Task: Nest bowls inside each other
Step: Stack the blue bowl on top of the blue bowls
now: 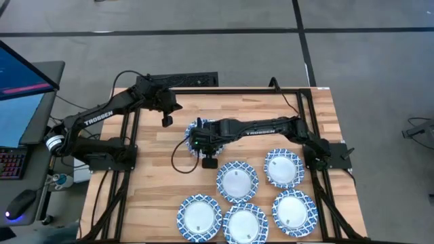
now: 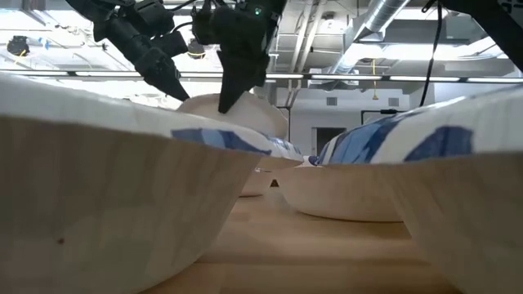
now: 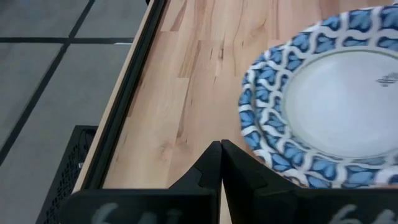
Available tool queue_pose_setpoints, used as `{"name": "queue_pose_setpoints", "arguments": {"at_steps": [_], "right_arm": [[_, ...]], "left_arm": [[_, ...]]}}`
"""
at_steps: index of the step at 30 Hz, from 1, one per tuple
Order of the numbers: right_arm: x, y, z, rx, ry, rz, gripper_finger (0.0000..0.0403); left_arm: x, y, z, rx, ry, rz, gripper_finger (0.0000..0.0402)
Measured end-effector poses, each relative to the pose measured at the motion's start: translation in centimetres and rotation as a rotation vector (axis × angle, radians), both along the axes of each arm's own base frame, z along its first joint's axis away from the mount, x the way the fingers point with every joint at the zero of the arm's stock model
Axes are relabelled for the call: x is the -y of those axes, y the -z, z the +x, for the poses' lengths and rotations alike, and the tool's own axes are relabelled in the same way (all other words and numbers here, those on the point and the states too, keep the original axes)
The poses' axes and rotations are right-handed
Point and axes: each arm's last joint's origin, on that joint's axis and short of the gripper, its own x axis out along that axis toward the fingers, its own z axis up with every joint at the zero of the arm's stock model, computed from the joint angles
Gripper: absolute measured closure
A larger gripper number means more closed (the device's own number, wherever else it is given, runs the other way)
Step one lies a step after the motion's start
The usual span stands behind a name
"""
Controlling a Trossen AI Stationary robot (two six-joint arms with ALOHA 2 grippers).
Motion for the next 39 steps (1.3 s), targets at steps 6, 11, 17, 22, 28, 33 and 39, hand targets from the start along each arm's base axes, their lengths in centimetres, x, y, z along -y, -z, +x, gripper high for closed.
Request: {"name": "queue_pose_setpoints", "arguments": {"at_steps": [6,11,17,22,28,33,39], "right_arm": [[0.5,0.3,0.2,-0.002,0.041,-0.063,0.0378],[0.2,0.3,0.1,0.000,0.054,-0.115,0.0381],[-0.8,0.0,0.0,0.003,0.065,-0.124,0.0382],[-1.4,-1.9,0.2,0.060,0.068,-0.134,0.0382],[-0.3,-4.7,0.3,0.138,0.114,-0.207,0.0382],[1.0,-3.8,-0.2,0.053,0.126,-0.187,0.0381],[0.9,-2.3,0.2,0.052,0.123,-0.183,0.0381]], "left_arm": [[0.0,0.0,0.0,-0.002,-0.002,-0.003,0.0401],[0.0,0.1,-0.1,-0.008,-0.002,-0.008,0.0401],[0.0,0.1,0.0,-0.007,-0.001,-0.006,0.0401],[0.0,0.1,0.0,-0.005,0.000,-0.006,0.0401],[0.0,0.0,0.0,-0.003,0.003,-0.009,0.0401],[0.0,0.1,0.0,-0.003,0.002,-0.009,0.0401],[0.0,0.1,0.0,-0.002,0.001,-0.012,0.0401]]}}
